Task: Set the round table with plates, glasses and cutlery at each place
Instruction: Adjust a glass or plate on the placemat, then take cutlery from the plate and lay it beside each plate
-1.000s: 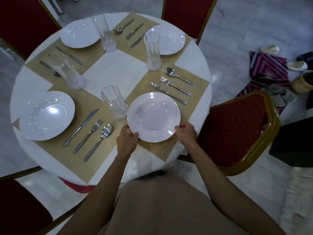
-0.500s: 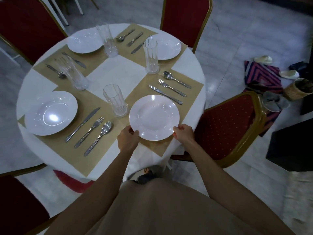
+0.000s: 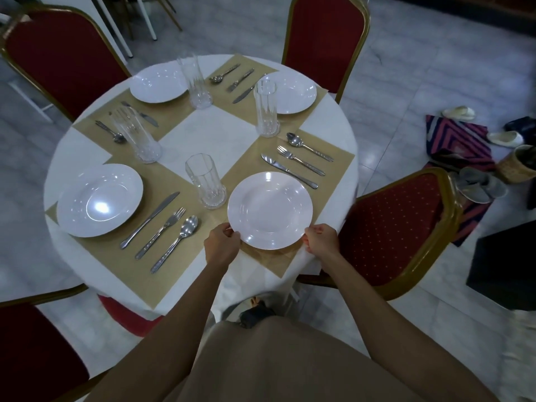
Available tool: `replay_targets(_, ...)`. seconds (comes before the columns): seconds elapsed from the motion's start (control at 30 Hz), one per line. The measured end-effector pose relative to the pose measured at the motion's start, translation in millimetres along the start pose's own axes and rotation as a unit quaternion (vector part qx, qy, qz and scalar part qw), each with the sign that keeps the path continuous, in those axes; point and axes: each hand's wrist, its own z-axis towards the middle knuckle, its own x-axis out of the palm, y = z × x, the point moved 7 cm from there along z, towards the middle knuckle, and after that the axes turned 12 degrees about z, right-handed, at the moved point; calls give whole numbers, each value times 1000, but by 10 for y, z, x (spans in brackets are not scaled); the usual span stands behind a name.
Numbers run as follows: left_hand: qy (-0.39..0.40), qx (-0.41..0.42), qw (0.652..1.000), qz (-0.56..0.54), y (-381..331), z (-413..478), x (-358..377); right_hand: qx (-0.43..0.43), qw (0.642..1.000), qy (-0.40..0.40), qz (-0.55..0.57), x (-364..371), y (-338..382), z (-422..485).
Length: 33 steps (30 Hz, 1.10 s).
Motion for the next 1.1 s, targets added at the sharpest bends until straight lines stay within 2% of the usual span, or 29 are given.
replay_targets(0.17,7,16,1000,0,23,-36,-15,-43,996,-55,-47,-91,93,-70)
replay_targets(0.23,3,23,1000,13,23,-56,-35,-81,994,-50,-57,-48,191,-132)
replay_targets(0.47,-35,22,997,59,174,-115,-267,-203,968,110,-94,592,567,-509)
replay_targets(0.57,-68,15,996,64,299,-186,-442,-245,950,148,-126,915,641,-693)
replay_targets(0.9,-147,-1,986,78,928,-228,-1089,-266,897,279,-217,1864,538,-1017)
replay_targets(1.1,-131,1,984,118,1313,-80,-1398,-218,897,289,-255,2295,403,-957)
